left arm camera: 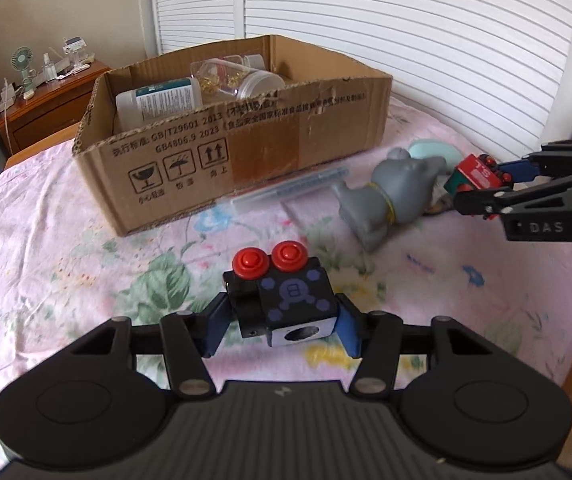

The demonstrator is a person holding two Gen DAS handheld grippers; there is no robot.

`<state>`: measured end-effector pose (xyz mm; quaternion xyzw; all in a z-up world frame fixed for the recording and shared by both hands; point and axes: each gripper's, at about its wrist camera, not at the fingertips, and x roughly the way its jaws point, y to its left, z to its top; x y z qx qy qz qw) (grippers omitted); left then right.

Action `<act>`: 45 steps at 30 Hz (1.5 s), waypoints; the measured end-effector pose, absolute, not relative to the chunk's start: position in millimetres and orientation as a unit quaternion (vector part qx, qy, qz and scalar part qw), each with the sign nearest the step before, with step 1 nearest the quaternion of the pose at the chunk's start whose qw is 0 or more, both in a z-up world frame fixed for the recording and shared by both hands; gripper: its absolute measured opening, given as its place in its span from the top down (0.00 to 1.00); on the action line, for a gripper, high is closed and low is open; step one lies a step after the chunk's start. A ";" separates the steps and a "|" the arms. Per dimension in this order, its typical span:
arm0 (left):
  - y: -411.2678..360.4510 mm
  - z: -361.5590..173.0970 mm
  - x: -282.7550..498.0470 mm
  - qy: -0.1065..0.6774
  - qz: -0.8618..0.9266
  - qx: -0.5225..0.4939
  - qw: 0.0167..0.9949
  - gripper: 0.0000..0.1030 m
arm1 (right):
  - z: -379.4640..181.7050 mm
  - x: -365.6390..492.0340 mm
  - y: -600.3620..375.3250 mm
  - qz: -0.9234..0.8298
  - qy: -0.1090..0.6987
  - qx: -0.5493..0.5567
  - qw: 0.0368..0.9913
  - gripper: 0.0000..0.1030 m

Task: Organize rigid objects
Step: 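Lift the black cube toy with the left tool while the right tool lifts the red train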

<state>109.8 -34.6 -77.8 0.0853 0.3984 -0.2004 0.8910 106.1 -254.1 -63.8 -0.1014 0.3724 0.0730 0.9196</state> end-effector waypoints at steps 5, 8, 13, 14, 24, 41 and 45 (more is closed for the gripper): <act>-28.7 -77.9 102.7 0.397 -0.195 0.088 0.893 0.46 | -65.0 89.2 -253.9 0.104 0.397 -0.106 0.906 0.47; -28.6 -79.4 103.4 0.395 -0.186 0.081 0.896 0.39 | -69.1 83.3 -251.5 0.110 0.400 -0.108 0.903 0.45; -30.5 -82.2 102.2 0.392 -0.173 0.079 0.900 0.24 | -74.3 83.8 -256.1 0.112 0.399 -0.091 0.906 0.23; -31.0 -83.1 102.3 0.392 -0.170 0.078 0.901 0.20 | -76.0 84.3 -258.3 0.112 0.398 -0.085 0.907 0.20; -37.5 -89.7 102.7 0.394 -0.165 0.070 0.902 0.00 | -87.6 80.8 -267.5 0.125 0.388 -0.063 0.911 0.00; -50.6 -80.6 103.1 0.387 -0.140 0.050 0.910 0.44 | -83.3 84.1 -259.7 0.164 0.363 -0.078 0.914 0.24; -47.6 -79.7 104.0 0.388 -0.141 0.049 0.909 0.49 | -80.4 83.7 -258.6 0.159 0.363 -0.080 0.915 0.40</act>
